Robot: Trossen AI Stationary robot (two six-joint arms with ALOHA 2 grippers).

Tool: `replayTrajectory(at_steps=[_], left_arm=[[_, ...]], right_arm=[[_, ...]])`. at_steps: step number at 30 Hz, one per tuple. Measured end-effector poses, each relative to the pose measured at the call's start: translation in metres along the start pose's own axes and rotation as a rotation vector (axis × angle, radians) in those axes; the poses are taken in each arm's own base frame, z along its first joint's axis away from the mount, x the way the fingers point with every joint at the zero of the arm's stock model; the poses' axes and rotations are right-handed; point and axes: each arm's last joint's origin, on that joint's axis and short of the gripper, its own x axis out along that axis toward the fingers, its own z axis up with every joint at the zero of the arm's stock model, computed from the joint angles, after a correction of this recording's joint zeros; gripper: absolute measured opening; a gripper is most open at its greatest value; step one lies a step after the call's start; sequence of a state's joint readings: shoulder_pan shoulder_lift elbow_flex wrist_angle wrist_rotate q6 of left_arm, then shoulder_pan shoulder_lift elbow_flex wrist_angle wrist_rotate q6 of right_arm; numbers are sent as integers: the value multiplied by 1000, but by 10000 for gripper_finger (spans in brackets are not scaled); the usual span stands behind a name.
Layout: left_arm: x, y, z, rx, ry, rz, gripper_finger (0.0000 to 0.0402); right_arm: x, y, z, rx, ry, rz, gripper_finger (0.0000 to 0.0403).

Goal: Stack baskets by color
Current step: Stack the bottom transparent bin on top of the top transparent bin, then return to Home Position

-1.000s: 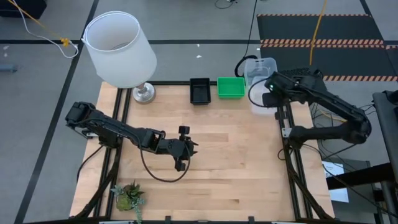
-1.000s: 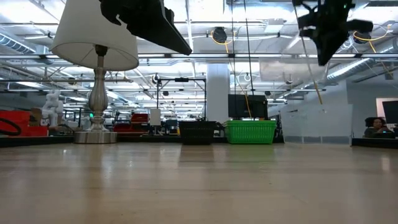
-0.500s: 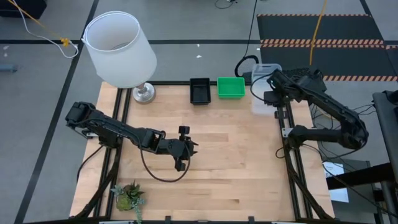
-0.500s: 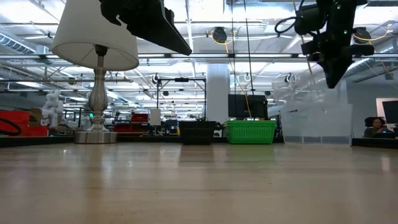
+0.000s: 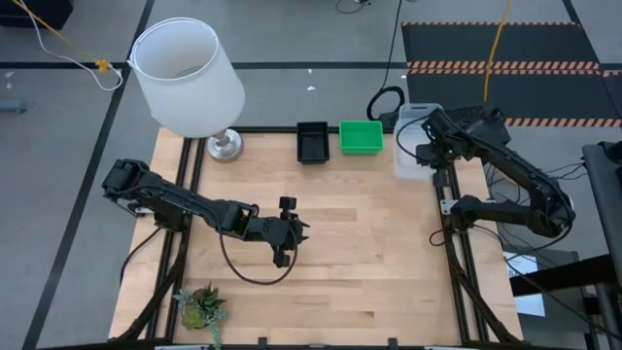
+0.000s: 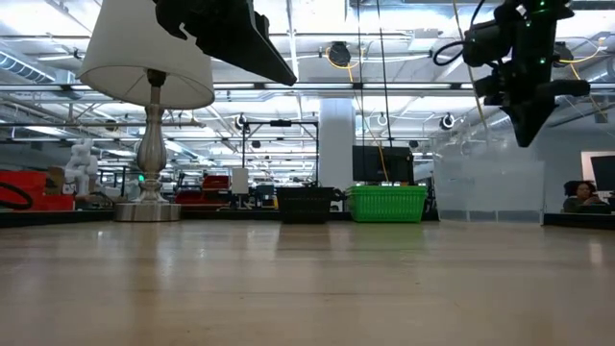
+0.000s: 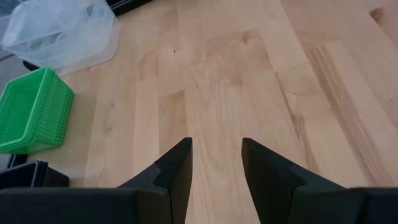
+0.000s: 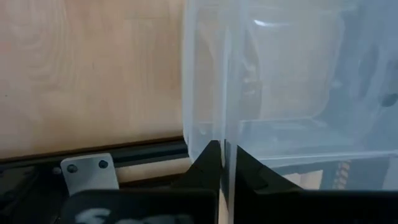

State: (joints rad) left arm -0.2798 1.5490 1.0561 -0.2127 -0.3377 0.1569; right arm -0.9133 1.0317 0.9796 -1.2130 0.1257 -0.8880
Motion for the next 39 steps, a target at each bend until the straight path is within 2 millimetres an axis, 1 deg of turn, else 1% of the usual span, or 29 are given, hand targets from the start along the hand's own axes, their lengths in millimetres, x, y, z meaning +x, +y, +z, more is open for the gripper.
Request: replayTrajectory(at_steps=[7, 16, 20, 24, 27, 31, 35, 39], left_arm=[[0, 0, 0, -1, 0, 0, 141], [0, 0, 0, -1, 0, 0, 141], [0, 0, 0, -1, 0, 0, 141], [0, 0, 0, -1, 0, 0, 141], [0, 0, 0, -1, 0, 0, 141], [0, 0, 0, 4, 0, 0, 141], [-1, 0, 0, 28, -3, 2, 141], [-8, 5, 3, 33, -23, 18, 141]], right_arm=[[14, 4, -3, -9, 19, 21, 3], [20, 4, -2, -6, 13, 9, 27], [22, 3, -1, 6, 7, 0, 47], [22, 3, -1, 30, 2, -8, 84], [19, 4, -1, 58, -15, -25, 114], [9, 12, -1, 96, -67, -65, 144], [-5, 22, -2, 134, -154, -126, 156], [-19, 30, 0, 225, -301, -192, 156]])
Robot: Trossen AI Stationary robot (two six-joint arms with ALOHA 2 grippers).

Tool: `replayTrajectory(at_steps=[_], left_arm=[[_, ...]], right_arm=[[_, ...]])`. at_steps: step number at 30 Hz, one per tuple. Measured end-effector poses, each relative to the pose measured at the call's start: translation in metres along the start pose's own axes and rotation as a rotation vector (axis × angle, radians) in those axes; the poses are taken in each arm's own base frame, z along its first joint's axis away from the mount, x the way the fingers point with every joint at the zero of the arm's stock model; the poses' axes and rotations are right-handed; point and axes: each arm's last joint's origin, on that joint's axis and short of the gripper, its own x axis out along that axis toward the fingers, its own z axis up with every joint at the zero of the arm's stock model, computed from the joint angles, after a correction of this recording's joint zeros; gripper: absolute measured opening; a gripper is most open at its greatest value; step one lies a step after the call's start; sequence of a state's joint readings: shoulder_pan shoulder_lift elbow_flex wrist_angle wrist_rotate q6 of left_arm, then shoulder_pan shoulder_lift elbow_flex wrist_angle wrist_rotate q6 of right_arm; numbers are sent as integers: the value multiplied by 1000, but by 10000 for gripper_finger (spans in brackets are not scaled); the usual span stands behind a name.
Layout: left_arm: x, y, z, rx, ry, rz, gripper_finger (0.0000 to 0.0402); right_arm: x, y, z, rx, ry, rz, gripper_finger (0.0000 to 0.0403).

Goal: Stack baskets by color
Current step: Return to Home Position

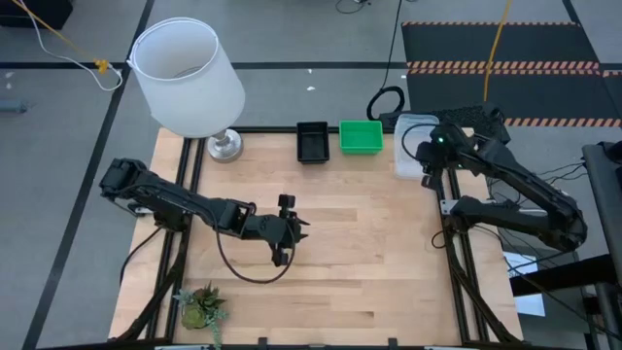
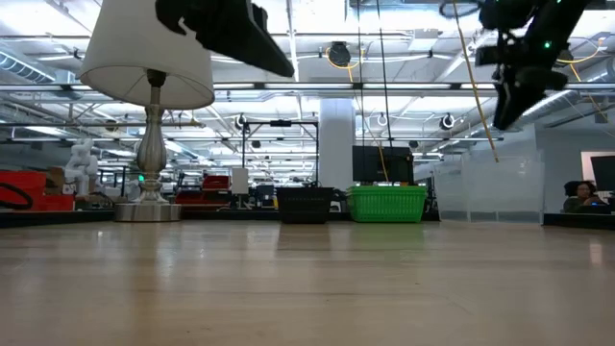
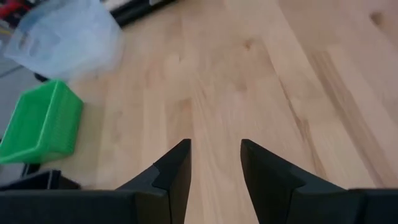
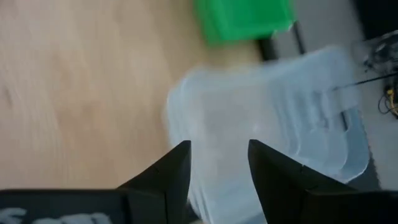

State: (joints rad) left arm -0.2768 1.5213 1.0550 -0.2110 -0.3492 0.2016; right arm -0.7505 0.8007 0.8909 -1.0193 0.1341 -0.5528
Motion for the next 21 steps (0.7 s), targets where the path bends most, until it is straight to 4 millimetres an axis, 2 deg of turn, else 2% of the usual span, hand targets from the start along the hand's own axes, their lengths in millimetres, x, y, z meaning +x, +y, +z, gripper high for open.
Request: replayTrajectory(at_steps=[5, 8, 11, 17, 21], left_arm=[[-20, 12, 2, -39, -4, 52, 141], [-34, 21, 5, -103, -28, 92, 140], [-49, 28, 4, -149, -36, 114, 140], [-65, 35, -2, -176, -112, 138, 140], [-68, 36, -18, -182, -181, 164, 140]], right_arm=[[-16, 3, 12, 221, -248, -11, 145], [-26, 6, 21, 235, -435, 80, 136], [-35, 7, 30, 225, -589, 85, 121], [-25, 24, 39, 134, -821, 168, 70], [-11, 38, 40, 85, -904, 206, 24]])
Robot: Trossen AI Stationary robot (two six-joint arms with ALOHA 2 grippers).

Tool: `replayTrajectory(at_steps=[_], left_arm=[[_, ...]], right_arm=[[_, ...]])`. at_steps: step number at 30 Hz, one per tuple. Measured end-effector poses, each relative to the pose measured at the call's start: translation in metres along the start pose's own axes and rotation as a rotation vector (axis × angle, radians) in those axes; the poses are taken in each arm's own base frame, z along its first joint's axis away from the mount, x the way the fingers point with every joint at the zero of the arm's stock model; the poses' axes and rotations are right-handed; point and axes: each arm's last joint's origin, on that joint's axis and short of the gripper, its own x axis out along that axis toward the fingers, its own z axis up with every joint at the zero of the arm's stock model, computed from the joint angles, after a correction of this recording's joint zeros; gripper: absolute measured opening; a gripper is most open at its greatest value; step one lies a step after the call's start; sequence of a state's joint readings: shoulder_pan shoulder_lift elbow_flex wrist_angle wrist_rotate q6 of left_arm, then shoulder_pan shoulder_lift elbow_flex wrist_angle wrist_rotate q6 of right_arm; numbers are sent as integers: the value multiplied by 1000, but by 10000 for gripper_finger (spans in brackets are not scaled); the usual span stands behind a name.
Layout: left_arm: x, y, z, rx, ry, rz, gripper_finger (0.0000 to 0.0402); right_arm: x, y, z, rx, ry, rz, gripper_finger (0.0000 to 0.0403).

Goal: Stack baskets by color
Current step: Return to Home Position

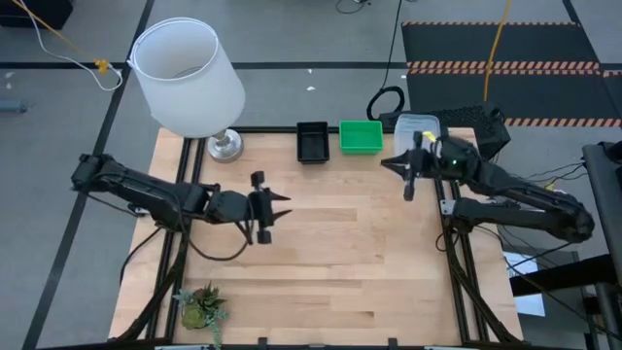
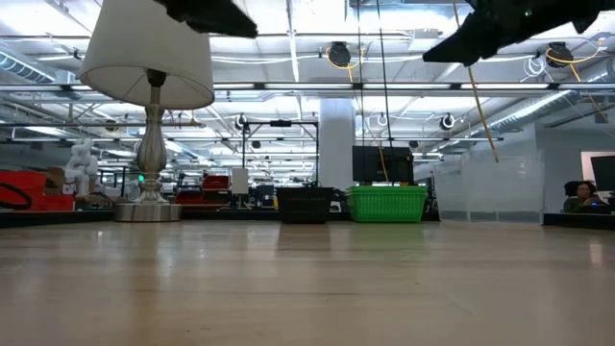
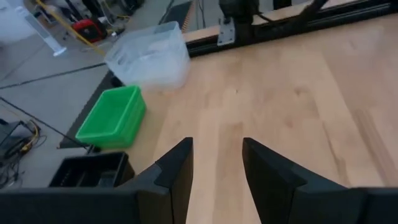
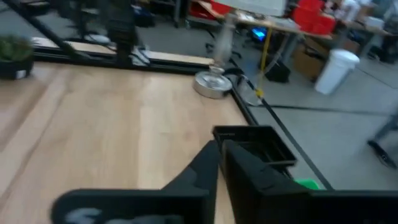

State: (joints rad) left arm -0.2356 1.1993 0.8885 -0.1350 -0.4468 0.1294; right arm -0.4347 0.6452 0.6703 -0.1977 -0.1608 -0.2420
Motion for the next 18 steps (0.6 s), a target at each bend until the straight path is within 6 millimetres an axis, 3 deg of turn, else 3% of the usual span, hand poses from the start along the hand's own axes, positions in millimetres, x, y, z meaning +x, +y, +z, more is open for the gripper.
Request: replayTrajectory(at_steps=[3, 18], left_arm=[[-3, 3, -12, -29, -53, 17, 140], [-11, -7, -79, -84, -236, 23, 140]], right_arm=[[7, 9, -11, -24, -28, 41, 4], [23, 51, -73, -6, -83, 190, 1]])
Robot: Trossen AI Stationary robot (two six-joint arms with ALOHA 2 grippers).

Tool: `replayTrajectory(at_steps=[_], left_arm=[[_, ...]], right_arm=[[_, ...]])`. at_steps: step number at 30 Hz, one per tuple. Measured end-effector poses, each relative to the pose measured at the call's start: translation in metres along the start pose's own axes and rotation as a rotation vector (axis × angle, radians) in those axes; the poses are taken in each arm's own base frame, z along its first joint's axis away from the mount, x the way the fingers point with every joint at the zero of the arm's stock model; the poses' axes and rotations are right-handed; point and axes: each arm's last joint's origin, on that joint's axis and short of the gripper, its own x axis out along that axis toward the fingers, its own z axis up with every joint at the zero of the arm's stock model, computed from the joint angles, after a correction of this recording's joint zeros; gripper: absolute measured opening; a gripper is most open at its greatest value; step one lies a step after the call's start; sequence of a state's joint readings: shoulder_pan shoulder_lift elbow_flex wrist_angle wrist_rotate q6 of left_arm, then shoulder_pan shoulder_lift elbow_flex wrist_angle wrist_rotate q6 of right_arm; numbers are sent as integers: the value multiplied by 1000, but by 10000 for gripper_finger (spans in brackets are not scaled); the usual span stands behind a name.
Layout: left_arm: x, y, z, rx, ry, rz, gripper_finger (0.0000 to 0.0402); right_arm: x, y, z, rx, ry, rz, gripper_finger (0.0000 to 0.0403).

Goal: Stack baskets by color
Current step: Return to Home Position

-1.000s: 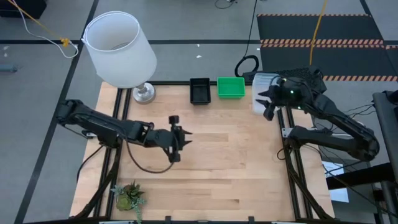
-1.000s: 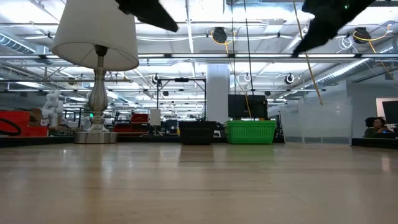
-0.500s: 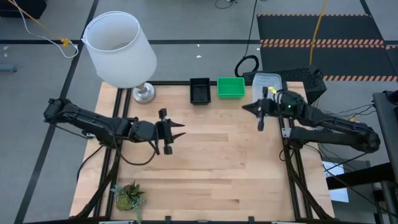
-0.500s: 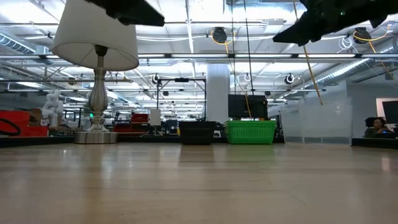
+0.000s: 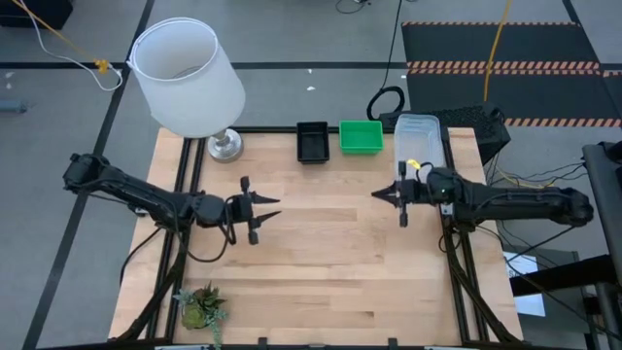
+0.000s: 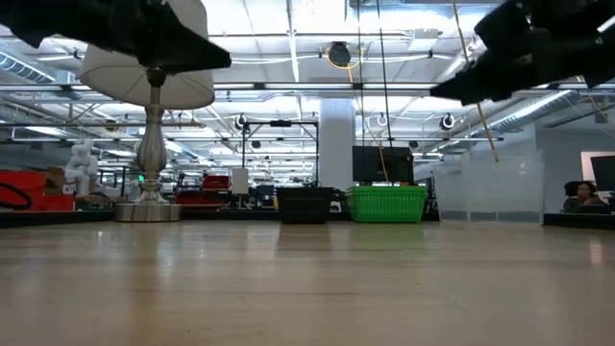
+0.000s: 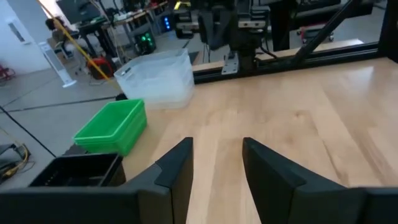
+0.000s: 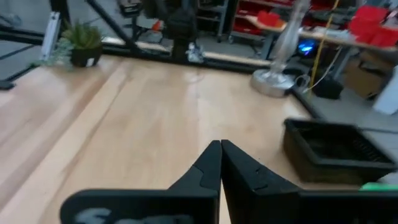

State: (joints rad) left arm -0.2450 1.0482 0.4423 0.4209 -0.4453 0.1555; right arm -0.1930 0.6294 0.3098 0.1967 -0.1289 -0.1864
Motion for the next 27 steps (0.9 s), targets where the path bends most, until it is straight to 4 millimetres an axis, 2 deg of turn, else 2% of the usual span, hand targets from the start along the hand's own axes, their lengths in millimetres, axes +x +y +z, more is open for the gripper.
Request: replayTrajectory(at_steps=[4, 11, 16, 21, 27], left_arm=[[-3, -1, -17, -16, 11, -2, 113], [-6, -2, -34, -37, 54, -11, 10], [-7, -3, -35, -53, 56, -15, 11], [-7, -3, -35, -82, 53, -38, 3], [-7, -4, -34, -97, 48, -60, 6]], right_arm=[[1, 11, -21, 34, 21, 27, 1], [-1, 27, -45, 63, 34, 49, 1], [-3, 37, -53, 58, 21, 74, 0], [-5, 47, -44, 69, -87, 105, 0], [-7, 54, -43, 23, -101, 126, 0]])
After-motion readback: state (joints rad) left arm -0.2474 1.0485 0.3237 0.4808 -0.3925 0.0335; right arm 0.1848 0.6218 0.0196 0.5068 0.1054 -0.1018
